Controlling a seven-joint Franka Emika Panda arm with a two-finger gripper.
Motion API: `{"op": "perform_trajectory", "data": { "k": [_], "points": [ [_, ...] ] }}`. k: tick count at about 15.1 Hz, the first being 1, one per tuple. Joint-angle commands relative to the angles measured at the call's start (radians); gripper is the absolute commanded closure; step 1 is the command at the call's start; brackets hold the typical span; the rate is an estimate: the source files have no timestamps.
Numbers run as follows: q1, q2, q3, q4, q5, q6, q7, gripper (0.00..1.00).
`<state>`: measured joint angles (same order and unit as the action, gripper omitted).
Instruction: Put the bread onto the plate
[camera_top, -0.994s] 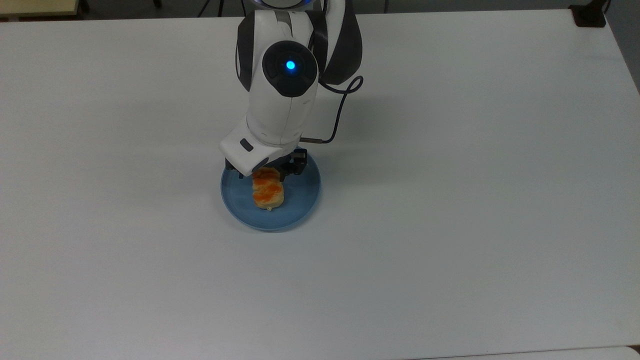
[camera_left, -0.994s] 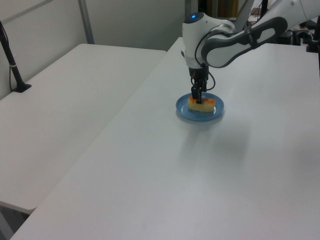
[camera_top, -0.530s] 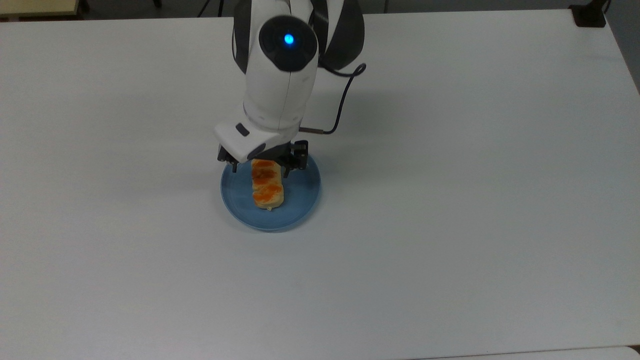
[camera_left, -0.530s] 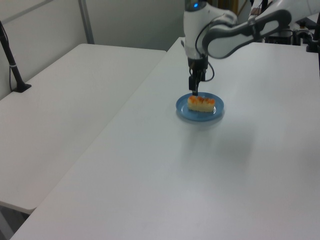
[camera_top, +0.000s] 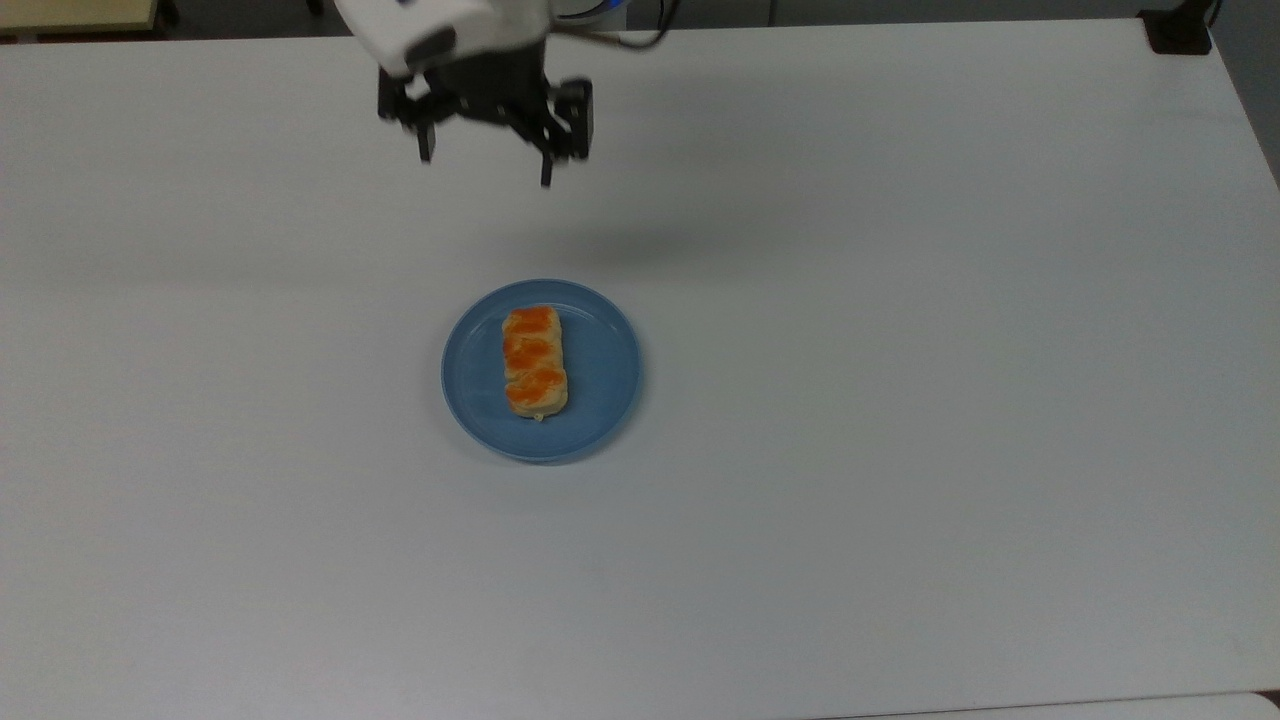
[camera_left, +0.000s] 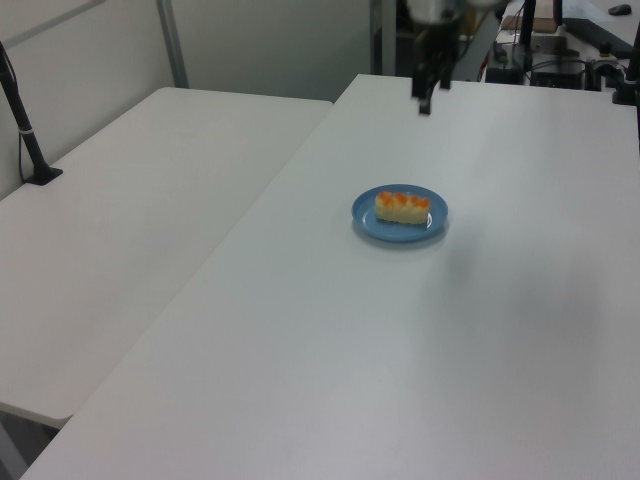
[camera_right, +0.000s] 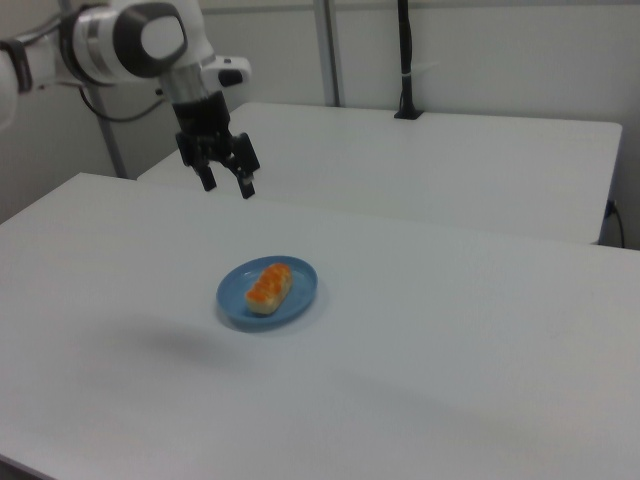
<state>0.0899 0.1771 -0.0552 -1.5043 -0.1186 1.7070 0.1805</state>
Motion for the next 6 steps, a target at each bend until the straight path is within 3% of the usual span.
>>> {"op": "perform_trajectory", "data": {
  "k": [1, 6],
  "points": [
    [-0.03, -0.122, 0.005, -0.051, 0.059, -0.091, -0.074, 0.0],
    [-0.032, -0.142, -0.008, -0.048, 0.063, -0.145, -0.124, 0.0]
  ]
}}
